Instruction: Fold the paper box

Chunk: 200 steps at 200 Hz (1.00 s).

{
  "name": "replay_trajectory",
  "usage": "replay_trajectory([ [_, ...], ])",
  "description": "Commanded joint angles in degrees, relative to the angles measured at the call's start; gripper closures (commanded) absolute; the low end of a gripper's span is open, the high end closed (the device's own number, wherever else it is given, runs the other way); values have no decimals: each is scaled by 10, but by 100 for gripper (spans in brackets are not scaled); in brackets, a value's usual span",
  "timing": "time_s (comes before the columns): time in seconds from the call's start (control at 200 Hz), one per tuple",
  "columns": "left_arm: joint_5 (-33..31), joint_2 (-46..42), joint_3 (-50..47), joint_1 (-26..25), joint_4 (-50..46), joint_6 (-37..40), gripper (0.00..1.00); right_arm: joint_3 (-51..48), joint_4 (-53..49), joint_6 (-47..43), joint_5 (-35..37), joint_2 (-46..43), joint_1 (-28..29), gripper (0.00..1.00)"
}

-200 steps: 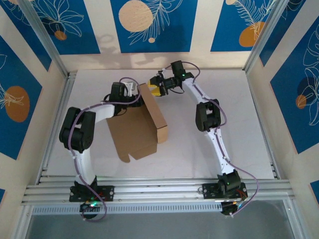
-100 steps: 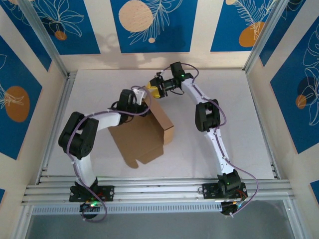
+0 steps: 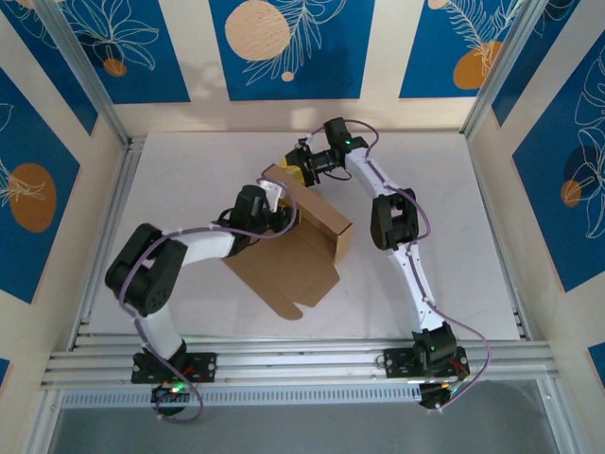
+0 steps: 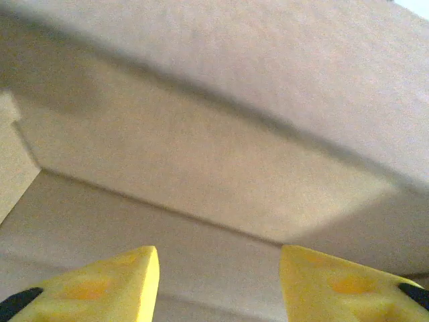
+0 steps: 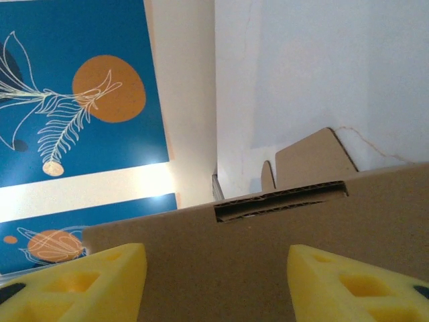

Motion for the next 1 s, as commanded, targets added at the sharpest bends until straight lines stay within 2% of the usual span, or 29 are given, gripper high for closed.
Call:
replay_trajectory([
  [0.0,-32,-79,-35,5,-32,86,49,-45,10,-8,7,-47,-17,41],
  [0.14,-58,-101,-37,25,-77,160,43,-30,18,4,-17,-23,-15,39],
  [0.24,-76,-96,-27,44,-86,188,29,1,26,25,-29,10,-9,37],
  [0.325,-76,-87,-12,73,-99,192,25,17,45,41,-42,31,0,35],
  [0.415,-55,-80,0,108,-112,194,23,38,57,55,-58,50,9,34],
  [0.54,12,-44,45,133,-154,229,21,50,70,66,-70,67,22,34],
  [0.74,53,24,132,144,-222,261,22,50,81,71,-86,76,50,35],
  [0.89,73,46,167,145,-261,270,31,48,87,83,-84,76,58,35],
  [0.995,77,51,175,144,-282,272,41,46,91,92,-74,75,58,37],
])
